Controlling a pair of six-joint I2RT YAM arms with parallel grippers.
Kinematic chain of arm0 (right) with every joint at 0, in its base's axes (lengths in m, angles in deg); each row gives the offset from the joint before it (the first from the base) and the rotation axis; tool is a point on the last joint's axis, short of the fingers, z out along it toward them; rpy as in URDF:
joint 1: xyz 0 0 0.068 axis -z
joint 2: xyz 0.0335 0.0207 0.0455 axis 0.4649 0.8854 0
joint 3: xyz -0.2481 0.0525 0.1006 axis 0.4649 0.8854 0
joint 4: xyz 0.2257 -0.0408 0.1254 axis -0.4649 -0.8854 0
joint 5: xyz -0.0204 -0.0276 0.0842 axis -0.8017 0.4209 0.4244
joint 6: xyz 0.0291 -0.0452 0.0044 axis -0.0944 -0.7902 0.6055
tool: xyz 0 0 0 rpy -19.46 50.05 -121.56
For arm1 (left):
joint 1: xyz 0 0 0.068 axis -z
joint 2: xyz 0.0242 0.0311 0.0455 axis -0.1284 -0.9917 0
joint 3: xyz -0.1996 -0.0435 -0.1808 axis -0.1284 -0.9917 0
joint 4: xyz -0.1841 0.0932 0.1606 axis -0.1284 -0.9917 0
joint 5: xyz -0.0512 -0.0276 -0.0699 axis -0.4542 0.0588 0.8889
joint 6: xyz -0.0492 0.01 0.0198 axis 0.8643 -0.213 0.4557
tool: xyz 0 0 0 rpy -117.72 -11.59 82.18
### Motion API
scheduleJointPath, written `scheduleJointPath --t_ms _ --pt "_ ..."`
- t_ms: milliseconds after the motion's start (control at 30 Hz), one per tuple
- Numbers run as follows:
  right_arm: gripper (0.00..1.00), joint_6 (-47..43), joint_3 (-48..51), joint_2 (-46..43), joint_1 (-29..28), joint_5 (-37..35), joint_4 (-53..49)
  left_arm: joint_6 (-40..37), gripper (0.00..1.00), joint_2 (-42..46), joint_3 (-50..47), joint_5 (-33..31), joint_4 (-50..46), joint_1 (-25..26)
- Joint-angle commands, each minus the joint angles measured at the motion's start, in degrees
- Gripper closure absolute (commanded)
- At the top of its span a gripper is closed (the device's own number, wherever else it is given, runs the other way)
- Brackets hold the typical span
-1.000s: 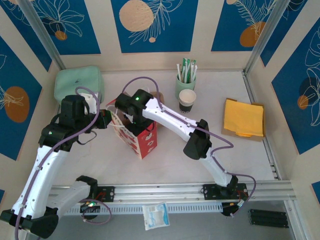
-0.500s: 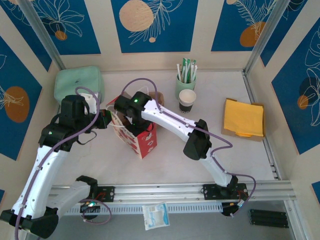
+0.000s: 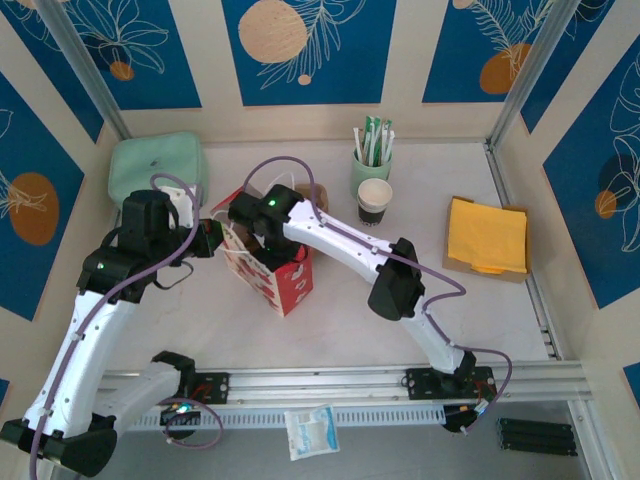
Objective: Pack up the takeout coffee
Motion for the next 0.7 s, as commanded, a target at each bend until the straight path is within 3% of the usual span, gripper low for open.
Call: scheduleJointPath --t_ms 0,667 --pt "0.48 1.4 1.2 -2.7 0.2 -1.7 2.3 0.4 1.00 0.4 0.0 1.2 0.6 -0.6" --pt "0.48 1.5 5.3 -3.6 0.7 -1.3 5.5 0.6 1.00 0.5 -0.2 1.2 0.7 -0.6"
